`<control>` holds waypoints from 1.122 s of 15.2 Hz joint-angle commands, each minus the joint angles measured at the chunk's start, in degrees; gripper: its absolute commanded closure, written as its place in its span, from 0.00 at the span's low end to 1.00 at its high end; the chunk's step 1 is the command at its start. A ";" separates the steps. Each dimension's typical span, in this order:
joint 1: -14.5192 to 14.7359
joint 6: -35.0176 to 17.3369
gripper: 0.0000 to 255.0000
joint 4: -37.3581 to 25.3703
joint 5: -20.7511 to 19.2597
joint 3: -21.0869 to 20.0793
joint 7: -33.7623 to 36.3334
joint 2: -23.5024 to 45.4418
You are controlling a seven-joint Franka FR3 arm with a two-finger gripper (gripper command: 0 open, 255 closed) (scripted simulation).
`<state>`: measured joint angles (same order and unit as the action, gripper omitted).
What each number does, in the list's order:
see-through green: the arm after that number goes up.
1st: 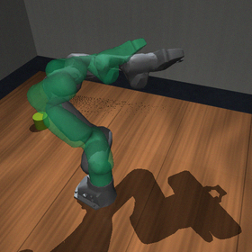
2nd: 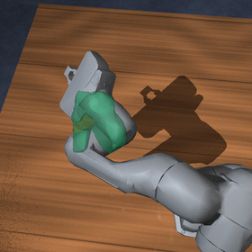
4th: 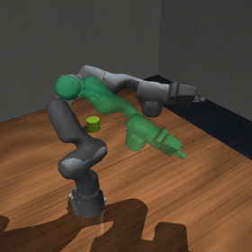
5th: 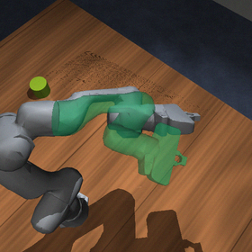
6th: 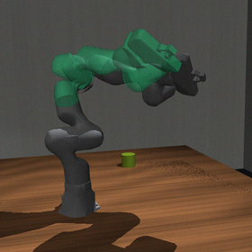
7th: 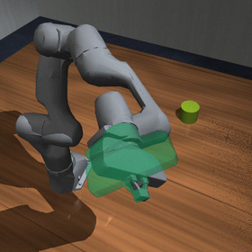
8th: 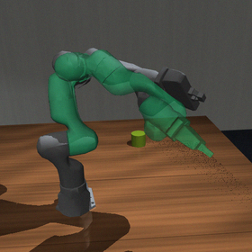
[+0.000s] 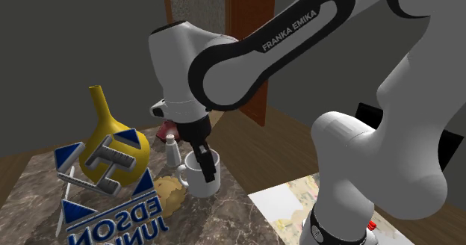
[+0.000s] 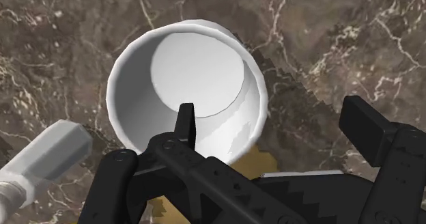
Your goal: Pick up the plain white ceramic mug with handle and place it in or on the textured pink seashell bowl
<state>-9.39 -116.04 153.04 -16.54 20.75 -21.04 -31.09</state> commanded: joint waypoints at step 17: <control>-0.64 -7.47 1.00 4.16 -1.45 1.88 -0.27 3.22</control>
<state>-10.02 -123.51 157.19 -17.99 22.63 -21.31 -27.88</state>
